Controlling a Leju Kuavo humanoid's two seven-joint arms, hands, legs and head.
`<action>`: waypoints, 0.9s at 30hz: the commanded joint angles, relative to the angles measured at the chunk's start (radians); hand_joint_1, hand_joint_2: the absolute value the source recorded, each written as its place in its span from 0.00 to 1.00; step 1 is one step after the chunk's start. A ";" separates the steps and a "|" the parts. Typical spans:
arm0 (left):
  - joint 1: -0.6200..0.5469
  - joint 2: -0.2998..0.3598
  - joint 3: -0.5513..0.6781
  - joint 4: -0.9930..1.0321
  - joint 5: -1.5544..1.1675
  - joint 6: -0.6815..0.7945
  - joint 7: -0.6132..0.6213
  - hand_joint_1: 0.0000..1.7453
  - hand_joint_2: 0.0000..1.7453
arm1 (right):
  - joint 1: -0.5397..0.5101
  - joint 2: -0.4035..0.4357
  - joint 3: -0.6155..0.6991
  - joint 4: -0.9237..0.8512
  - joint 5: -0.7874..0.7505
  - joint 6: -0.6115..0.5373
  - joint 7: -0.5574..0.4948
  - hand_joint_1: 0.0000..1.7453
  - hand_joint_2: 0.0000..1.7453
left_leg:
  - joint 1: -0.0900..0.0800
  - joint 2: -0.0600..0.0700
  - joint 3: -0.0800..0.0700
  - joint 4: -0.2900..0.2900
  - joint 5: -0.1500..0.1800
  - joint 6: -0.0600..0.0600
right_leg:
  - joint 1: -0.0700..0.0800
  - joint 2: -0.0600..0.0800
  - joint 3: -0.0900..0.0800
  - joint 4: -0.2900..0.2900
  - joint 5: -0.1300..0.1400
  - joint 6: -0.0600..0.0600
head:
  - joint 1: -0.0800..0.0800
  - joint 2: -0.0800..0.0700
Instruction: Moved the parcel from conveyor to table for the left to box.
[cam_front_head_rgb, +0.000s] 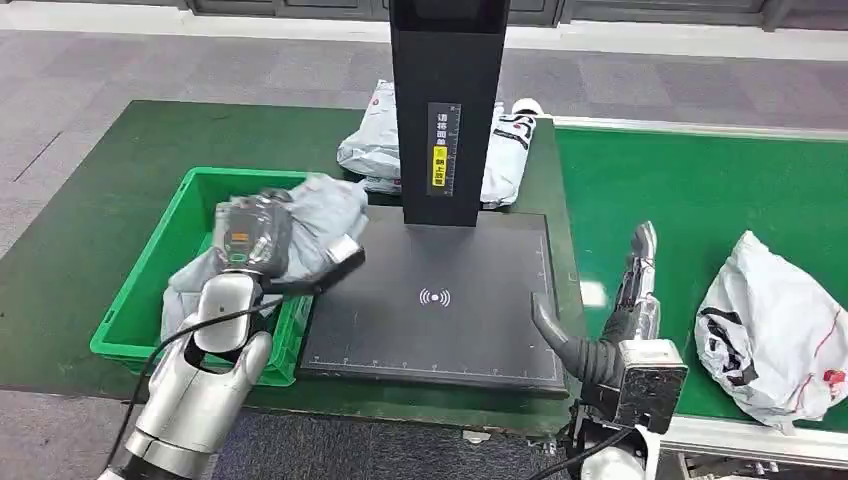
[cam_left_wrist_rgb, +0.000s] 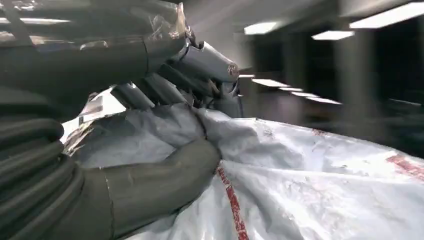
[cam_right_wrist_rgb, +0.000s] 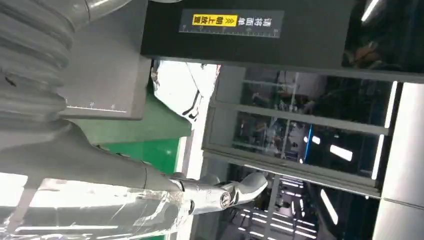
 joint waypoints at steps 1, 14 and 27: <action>-0.066 0.034 -0.095 0.205 0.073 -0.102 -0.124 1.00 1.00 | 0.007 0.022 -0.066 -0.005 0.011 0.018 0.011 0.00 1.00 | 0.000 -0.003 0.003 -0.003 0.000 0.000 | 0.000 -0.004 0.004 -0.002 -0.001 0.000 | 0.000 0.000; -0.155 -0.021 -0.134 0.285 0.145 -0.133 -0.126 0.00 1.00 | 0.034 0.061 -0.128 -0.045 0.046 0.045 0.022 0.00 1.00 | 0.000 -0.003 0.000 0.000 0.000 0.000 | 0.000 -0.004 0.001 0.000 -0.001 0.000 | 0.000 0.000; -0.125 -0.073 0.060 0.201 0.203 0.062 0.069 0.00 0.00 | 0.020 0.061 -0.118 -0.029 0.051 0.017 0.024 0.00 1.00 | 0.000 -0.001 -0.001 0.000 0.000 0.000 | 0.000 -0.003 0.000 0.000 0.000 0.000 | 0.000 0.000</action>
